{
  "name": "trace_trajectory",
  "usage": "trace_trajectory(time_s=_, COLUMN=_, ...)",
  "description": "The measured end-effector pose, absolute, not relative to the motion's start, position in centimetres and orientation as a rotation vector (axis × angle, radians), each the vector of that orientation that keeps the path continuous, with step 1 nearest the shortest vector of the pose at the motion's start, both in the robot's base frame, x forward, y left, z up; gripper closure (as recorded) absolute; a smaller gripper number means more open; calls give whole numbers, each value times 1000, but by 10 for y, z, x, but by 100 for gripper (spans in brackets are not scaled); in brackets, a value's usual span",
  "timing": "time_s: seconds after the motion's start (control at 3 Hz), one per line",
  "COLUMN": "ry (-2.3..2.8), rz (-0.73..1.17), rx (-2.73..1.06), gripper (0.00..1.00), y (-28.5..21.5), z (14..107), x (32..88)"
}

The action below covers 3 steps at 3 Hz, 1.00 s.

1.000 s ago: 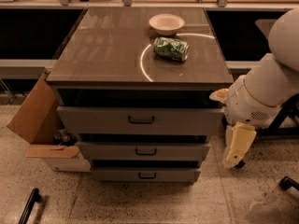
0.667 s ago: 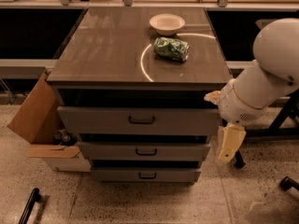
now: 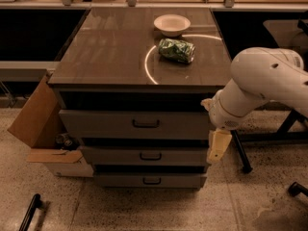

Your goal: Open top drawer

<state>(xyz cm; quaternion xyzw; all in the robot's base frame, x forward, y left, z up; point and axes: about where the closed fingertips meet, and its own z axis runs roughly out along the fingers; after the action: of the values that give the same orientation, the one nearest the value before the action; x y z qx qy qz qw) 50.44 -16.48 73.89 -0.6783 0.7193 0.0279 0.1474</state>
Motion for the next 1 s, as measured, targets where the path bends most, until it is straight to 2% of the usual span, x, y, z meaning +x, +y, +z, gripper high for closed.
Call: trace_trajectory(time_s=1.0, ry=2120, rz=35, rx=-1950, gripper=0, y=-150, z=678, x=548)
